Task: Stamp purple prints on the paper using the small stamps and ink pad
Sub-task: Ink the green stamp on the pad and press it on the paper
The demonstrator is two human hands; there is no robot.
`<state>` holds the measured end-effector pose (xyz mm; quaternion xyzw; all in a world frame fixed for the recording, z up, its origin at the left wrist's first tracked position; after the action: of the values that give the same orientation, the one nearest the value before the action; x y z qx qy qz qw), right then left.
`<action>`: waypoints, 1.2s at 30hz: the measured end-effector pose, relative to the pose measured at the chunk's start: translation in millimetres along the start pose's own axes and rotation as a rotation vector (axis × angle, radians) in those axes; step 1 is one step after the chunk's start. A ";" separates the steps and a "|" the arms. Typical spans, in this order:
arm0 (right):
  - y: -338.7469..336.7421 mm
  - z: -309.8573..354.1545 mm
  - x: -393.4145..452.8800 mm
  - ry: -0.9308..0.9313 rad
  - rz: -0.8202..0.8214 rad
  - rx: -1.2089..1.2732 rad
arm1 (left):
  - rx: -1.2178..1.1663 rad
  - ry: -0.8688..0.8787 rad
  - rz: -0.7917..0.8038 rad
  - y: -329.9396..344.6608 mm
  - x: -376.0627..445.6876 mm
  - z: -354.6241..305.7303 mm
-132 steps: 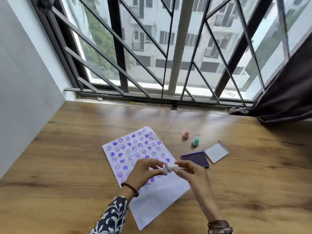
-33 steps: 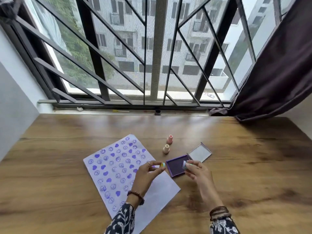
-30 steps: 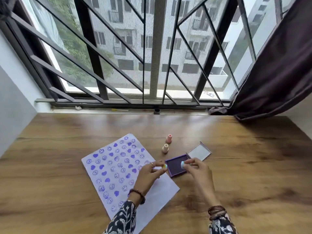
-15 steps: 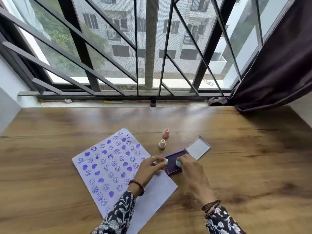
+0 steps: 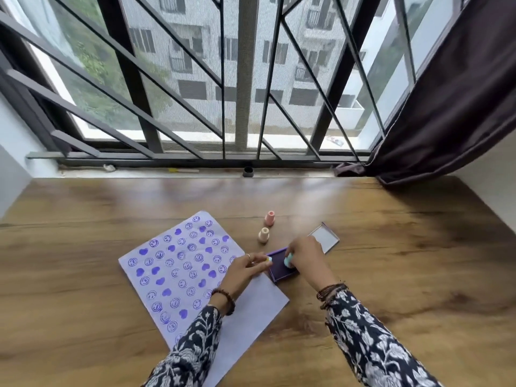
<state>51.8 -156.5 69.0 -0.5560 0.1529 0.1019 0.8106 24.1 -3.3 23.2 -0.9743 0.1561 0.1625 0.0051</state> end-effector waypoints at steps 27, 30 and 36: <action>67.2 16.8 -61.9 0.044 0.204 1.494 | 0.211 0.117 -0.383 -62.5 -75.7 16.1; 60.1 24.4 -59.0 -0.018 -0.076 0.822 | 0.218 0.116 -0.404 -64.0 -75.8 16.0; 61.1 54.2 -59.2 -0.178 -0.167 0.307 | 0.207 0.119 -0.395 -64.5 -75.1 17.6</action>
<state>-16.6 -83.6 55.4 -0.4255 0.0477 0.0588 0.9018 -29.3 81.8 27.8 -0.9881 -0.0219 0.0835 0.1272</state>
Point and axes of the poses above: each hand's wrist, its own x-axis towards the middle knuckle, its own y-axis out of the palm, z = x × y, the point moved 2 cm from there along x, towards the middle knuckle, and after that the axes turned 6 degrees about z, right-handed, at the moved point
